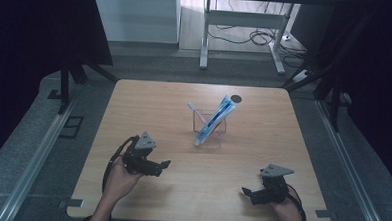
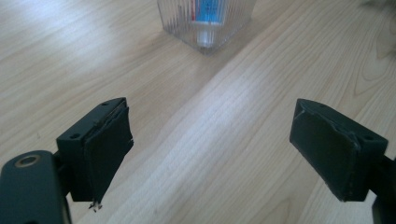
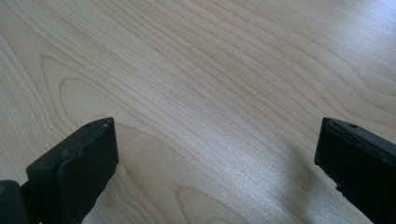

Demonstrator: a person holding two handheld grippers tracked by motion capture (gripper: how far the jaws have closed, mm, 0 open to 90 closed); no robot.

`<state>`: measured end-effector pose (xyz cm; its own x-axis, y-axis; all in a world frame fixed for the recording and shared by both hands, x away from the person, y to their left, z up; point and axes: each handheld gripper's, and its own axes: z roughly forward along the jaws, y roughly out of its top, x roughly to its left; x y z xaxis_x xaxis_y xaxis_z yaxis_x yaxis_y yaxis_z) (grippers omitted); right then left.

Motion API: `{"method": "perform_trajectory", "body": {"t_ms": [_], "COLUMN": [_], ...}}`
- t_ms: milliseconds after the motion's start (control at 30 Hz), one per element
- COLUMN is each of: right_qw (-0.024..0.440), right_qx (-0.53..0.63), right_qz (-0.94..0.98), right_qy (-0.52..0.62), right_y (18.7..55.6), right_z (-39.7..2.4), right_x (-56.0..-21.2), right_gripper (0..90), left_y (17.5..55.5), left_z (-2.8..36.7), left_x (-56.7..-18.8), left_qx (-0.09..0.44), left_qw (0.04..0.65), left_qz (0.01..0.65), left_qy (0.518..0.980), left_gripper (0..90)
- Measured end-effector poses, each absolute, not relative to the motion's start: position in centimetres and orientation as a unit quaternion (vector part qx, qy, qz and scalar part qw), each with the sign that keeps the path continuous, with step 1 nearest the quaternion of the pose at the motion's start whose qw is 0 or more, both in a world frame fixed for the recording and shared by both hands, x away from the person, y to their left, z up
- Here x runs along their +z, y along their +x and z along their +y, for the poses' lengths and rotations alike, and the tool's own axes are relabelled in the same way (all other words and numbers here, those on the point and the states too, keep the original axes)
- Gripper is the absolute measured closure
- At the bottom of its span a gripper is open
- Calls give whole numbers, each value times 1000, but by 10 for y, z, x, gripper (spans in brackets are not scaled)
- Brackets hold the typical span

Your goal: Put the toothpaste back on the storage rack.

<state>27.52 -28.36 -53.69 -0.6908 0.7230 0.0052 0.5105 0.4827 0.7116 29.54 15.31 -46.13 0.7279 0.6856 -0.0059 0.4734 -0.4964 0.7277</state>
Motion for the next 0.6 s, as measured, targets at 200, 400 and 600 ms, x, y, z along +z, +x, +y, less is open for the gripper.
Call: {"method": "perform_trajectory", "body": {"t_ms": [200,400,600], "right_qw": [149,150,148], "right_qx": [356,356,355], "right_qz": [848,848,848], "right_qy": [363,363,364], "right_y": [275,275,275], "right_z": [-283,-283,-282], "right_x": [-537,-537,-537], "right_gripper": [0,0,0], "left_y": [287,283,280], "left_z": [160,162,161], "left_x": [-469,-480,-493], "left_qx": [141,142,136], "left_qw": [370,367,371], "left_qz": [346,349,356], "left_qy": [851,851,847], "left_gripper": [128,128,128]}}
